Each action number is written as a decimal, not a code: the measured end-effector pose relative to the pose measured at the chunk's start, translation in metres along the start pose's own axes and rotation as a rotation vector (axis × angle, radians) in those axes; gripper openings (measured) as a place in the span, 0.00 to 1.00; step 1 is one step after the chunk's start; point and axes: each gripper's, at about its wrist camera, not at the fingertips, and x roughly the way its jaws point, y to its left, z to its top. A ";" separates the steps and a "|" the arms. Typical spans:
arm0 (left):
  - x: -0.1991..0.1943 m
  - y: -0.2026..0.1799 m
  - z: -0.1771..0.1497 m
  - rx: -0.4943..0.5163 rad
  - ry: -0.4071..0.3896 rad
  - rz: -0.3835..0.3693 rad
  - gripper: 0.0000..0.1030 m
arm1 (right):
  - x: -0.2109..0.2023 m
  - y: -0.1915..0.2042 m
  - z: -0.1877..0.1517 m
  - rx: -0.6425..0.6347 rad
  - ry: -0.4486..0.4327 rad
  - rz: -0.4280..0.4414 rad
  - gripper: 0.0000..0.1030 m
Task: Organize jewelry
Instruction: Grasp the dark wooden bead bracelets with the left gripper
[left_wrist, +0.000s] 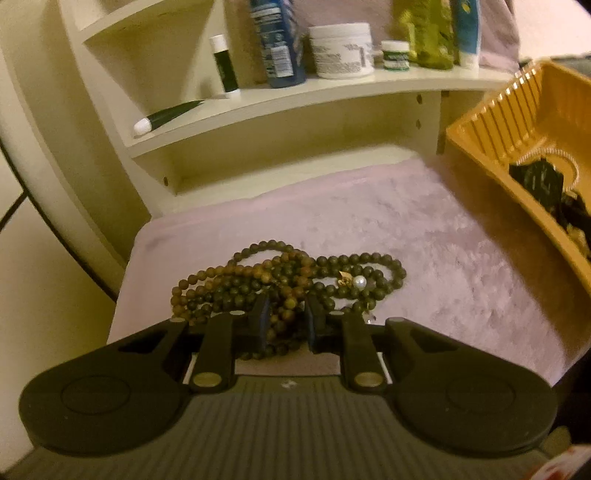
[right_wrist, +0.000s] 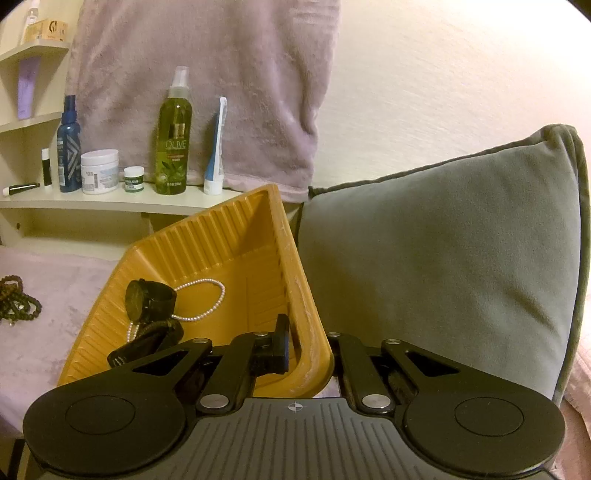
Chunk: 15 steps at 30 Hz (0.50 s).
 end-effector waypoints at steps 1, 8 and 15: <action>0.000 0.000 0.000 0.002 0.001 0.001 0.16 | 0.000 0.000 0.000 -0.001 -0.001 0.000 0.07; -0.013 0.010 0.000 -0.033 -0.007 -0.010 0.06 | 0.000 0.000 0.000 0.000 -0.001 0.001 0.07; -0.036 0.023 0.013 -0.050 -0.061 -0.013 0.06 | 0.000 0.001 0.000 -0.002 -0.007 0.003 0.07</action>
